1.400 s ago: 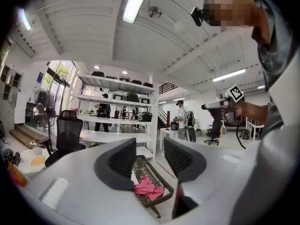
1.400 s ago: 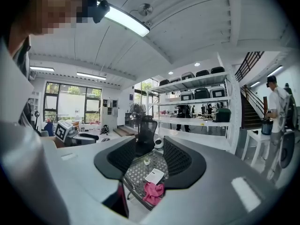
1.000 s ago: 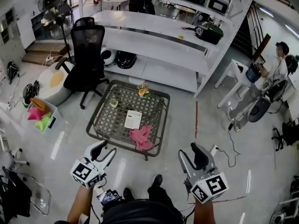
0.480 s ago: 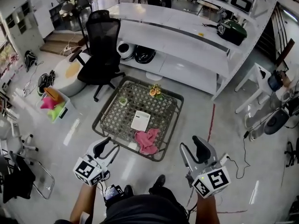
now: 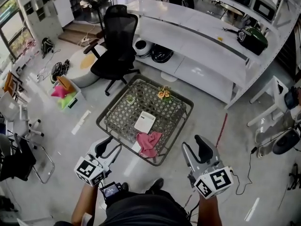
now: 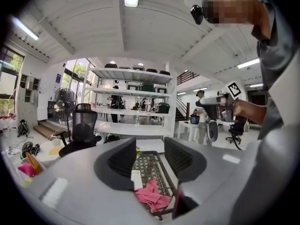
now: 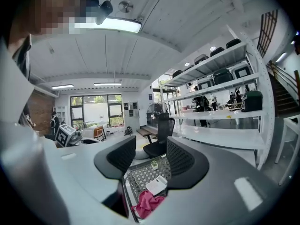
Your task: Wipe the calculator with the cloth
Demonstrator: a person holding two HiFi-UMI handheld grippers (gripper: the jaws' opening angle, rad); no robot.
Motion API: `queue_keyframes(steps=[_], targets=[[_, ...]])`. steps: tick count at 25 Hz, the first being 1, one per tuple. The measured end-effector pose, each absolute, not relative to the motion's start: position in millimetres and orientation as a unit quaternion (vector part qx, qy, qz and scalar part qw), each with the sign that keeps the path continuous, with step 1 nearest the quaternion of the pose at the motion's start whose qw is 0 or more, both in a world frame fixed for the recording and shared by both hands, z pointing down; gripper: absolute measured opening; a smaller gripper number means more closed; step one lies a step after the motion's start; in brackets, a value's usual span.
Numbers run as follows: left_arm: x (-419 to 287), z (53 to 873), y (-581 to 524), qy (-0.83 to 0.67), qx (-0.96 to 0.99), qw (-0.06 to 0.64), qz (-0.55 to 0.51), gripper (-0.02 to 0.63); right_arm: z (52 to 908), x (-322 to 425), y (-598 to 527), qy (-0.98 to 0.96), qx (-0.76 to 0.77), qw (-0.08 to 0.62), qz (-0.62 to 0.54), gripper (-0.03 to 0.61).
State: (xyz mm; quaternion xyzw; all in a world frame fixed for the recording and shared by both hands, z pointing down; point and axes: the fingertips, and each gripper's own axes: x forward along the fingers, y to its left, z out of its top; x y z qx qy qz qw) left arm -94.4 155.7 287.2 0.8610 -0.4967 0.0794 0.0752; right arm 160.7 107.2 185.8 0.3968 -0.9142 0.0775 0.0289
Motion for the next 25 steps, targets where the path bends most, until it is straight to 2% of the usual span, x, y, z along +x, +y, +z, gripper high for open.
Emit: queue_keyframes(steps=[12,25], targets=[[-68,301,146,-0.522,0.842,0.102,0.091,0.199,208,193,81,-0.921,0.376,0.029,0.101,0.183],[-50,309,58,-0.438,0.888,0.103,0.092,0.209,201,221,57,-0.877,0.469,0.024,0.102,0.183]])
